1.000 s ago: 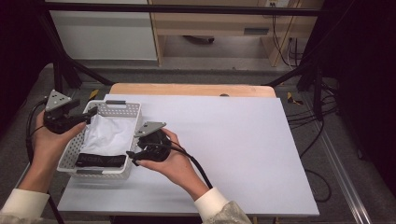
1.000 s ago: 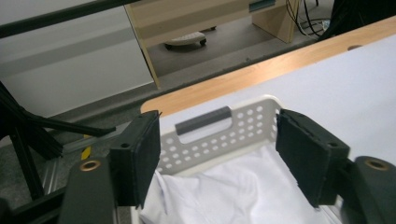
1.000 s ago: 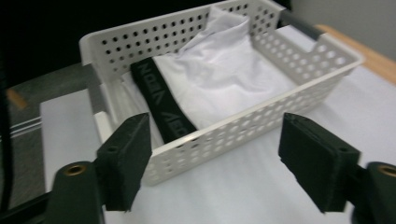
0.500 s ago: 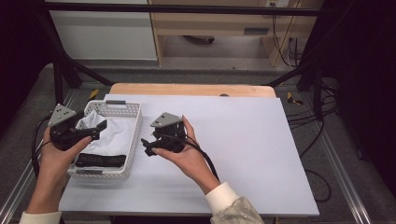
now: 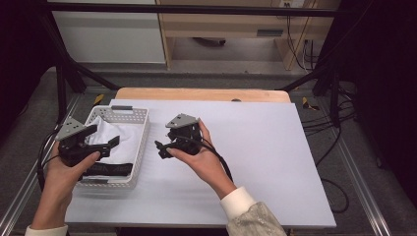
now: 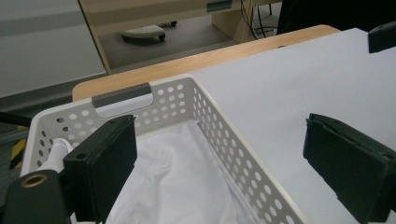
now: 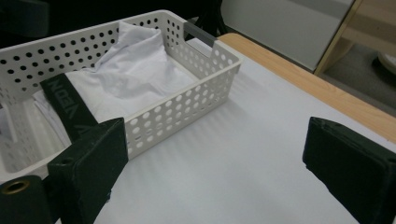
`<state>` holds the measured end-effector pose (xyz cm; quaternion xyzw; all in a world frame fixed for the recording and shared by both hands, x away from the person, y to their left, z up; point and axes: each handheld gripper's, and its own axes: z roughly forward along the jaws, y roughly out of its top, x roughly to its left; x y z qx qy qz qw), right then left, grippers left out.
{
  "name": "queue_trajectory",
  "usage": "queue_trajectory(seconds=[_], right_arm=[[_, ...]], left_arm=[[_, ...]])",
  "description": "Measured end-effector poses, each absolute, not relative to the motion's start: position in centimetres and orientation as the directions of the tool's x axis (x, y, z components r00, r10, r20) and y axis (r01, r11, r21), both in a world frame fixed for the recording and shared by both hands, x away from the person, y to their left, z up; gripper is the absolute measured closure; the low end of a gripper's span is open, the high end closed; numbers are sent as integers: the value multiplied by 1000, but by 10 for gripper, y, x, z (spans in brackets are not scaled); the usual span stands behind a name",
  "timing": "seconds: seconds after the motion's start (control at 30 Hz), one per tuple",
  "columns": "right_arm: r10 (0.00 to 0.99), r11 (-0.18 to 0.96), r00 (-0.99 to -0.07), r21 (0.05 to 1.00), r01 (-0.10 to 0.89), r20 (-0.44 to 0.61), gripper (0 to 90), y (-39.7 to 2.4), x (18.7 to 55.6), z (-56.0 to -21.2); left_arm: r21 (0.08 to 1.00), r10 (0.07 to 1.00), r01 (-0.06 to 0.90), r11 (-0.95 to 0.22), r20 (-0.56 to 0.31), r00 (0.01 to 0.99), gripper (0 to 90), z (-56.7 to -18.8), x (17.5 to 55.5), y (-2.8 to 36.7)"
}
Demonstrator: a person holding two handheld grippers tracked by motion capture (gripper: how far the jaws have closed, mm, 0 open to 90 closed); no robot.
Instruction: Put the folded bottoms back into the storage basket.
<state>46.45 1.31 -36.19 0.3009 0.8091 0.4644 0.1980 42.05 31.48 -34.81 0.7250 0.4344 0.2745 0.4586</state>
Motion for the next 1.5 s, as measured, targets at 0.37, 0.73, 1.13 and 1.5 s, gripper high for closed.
queue_trajectory(seconds=[0.37,0.73,1.13,1.5], right_arm=[[737,384,-676,826,412,-5,92,-17,485,-367],[752,339,-659,841,421,27,99,-54,483,-368],[763,295,-645,859,419,52,72,-82,474,-363],[770,275,-635,864,422,65,52,-101,468,-362]], left_arm=[[894,865,376,-242,24,501,73,-350,419,306],[871,854,410,-271,21,520,71,-363,422,293],[862,831,411,-297,22,555,60,-368,421,281],[860,843,420,-290,22,538,40,-370,419,279]])
